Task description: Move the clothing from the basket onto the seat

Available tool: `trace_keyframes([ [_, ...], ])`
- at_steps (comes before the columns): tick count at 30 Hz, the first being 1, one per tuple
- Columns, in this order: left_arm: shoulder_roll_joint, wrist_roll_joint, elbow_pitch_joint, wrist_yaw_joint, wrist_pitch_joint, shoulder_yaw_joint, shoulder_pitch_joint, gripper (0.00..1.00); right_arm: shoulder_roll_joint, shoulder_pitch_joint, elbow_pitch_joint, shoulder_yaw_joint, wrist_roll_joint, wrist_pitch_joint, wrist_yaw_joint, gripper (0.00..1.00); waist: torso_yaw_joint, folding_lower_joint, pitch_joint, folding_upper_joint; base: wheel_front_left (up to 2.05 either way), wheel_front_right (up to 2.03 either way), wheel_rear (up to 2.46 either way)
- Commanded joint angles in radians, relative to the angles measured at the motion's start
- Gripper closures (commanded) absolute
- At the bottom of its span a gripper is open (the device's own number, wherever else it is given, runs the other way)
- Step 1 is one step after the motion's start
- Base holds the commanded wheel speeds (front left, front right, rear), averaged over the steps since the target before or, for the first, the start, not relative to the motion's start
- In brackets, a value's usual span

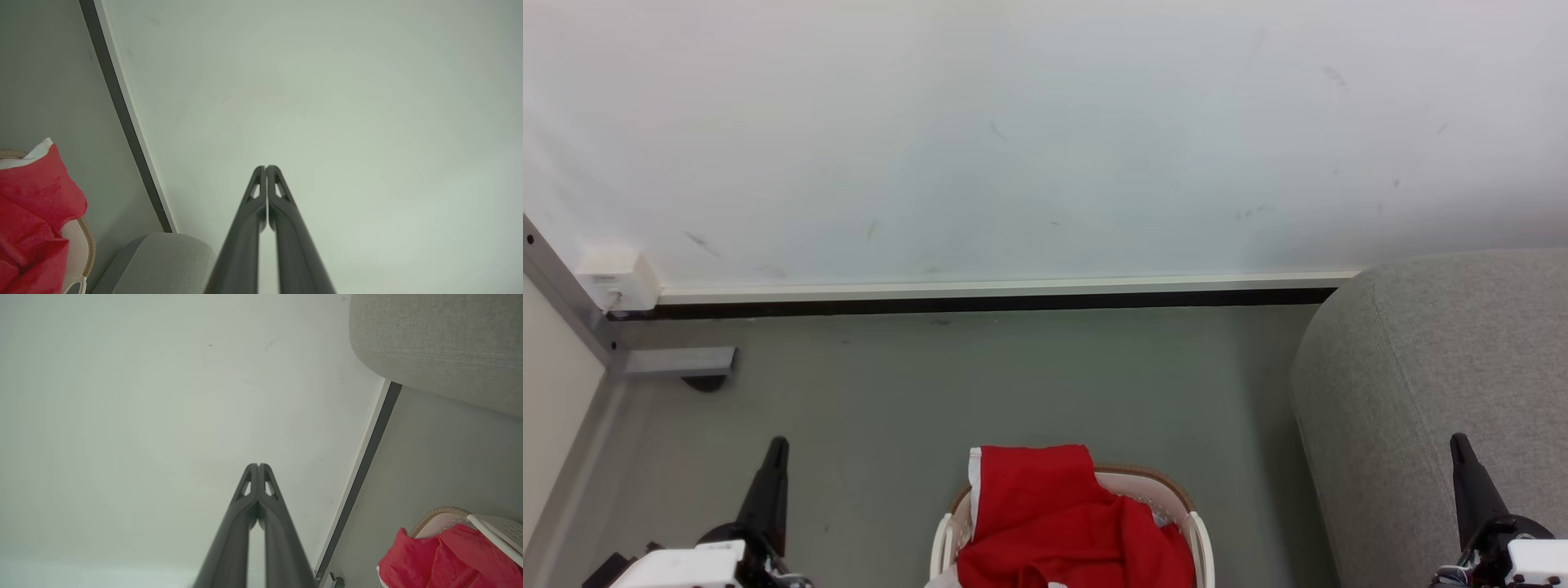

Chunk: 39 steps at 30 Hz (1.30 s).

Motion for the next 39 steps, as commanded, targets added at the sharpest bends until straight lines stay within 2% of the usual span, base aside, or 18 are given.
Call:
trace_keyframes([
  [1, 0.003, -0.014, -0.004, -0.002, 0.002, 0.001, -0.01, 1.0, -0.006, -0.013, -0.004, -0.004, -0.002, 0.001, -0.003, 1.0, 0.0, 0.0, 0.0, -0.0001, 0.0, 0.0, 0.0],
  [39, 0.003, -0.014, -0.004, -0.002, 0.002, 0.001, -0.01, 1.0, -0.006, -0.013, -0.004, -0.004, -0.003, 0.001, -0.003, 1.0, 0.0, 0.0, 0.0, -0.0001, 0.0, 0.0, 0.0],
])
